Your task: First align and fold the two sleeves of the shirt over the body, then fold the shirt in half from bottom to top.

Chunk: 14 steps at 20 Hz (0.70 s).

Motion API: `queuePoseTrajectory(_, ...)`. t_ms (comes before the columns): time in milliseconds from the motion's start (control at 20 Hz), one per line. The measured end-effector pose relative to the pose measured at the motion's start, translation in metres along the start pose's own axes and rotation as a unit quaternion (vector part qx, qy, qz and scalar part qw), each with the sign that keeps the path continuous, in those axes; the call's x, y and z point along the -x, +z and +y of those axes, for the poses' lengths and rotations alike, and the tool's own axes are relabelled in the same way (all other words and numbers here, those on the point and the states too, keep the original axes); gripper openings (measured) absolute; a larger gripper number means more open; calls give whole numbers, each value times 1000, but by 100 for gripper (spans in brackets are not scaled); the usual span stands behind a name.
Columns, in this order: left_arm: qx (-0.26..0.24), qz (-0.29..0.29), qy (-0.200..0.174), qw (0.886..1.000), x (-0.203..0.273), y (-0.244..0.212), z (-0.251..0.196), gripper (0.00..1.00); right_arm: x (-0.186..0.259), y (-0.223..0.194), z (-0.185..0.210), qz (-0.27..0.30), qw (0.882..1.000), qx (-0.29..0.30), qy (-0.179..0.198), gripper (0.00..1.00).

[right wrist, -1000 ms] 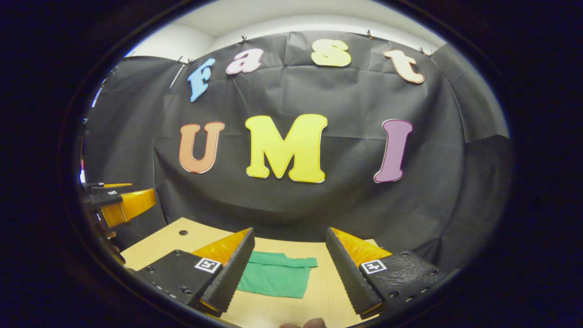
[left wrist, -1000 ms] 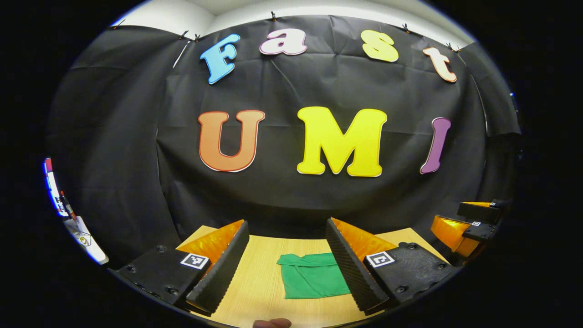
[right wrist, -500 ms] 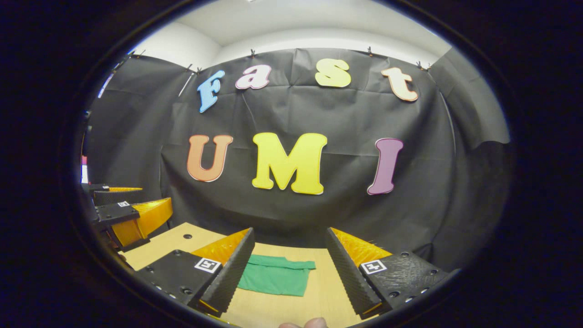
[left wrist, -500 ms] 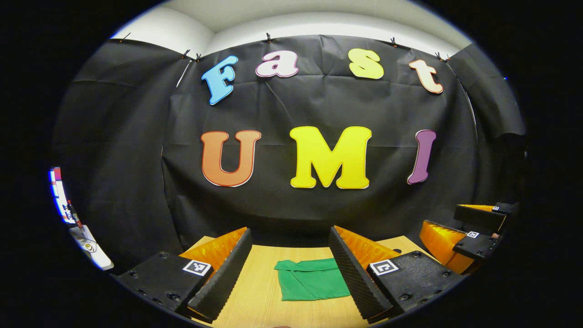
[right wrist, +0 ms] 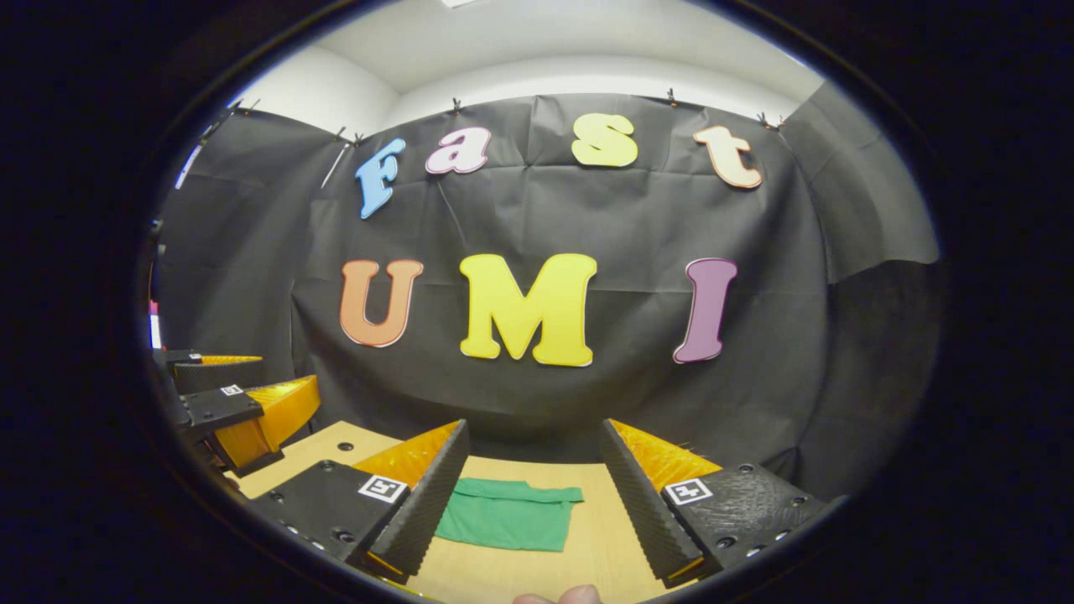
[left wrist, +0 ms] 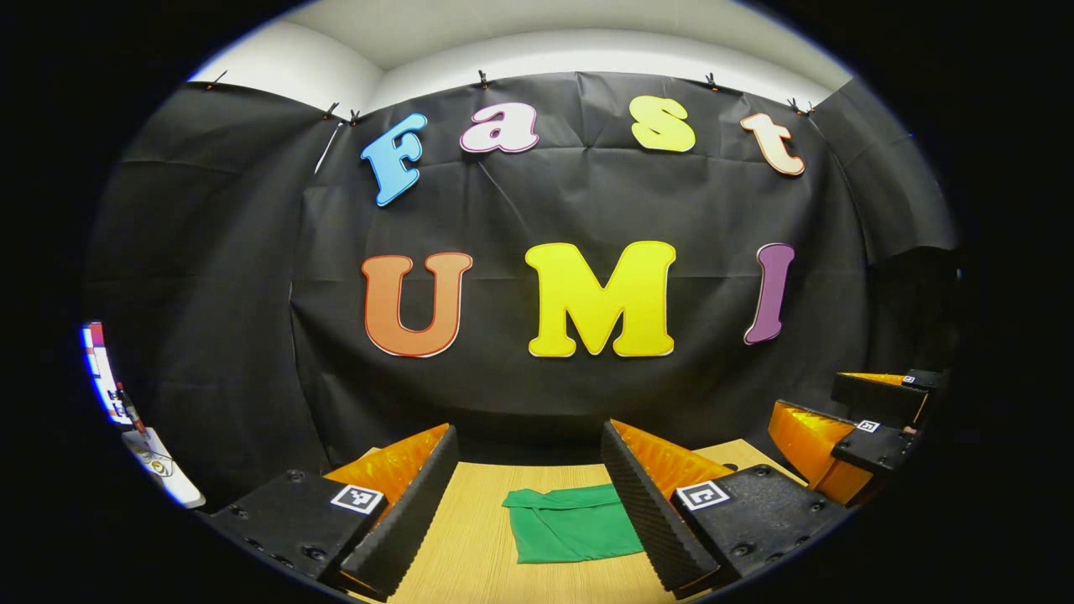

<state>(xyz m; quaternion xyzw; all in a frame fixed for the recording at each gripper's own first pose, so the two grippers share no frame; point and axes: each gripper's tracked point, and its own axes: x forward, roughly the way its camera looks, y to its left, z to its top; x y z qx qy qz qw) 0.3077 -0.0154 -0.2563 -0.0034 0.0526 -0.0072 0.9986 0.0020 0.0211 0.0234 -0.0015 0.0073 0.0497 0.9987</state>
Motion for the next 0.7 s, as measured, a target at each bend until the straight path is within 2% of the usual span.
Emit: queuePoseTrajectory(700,-1,6,-4,1000,-2,-2,-2,100,-14,-1,-4,-4,1000,-11,-9,95)
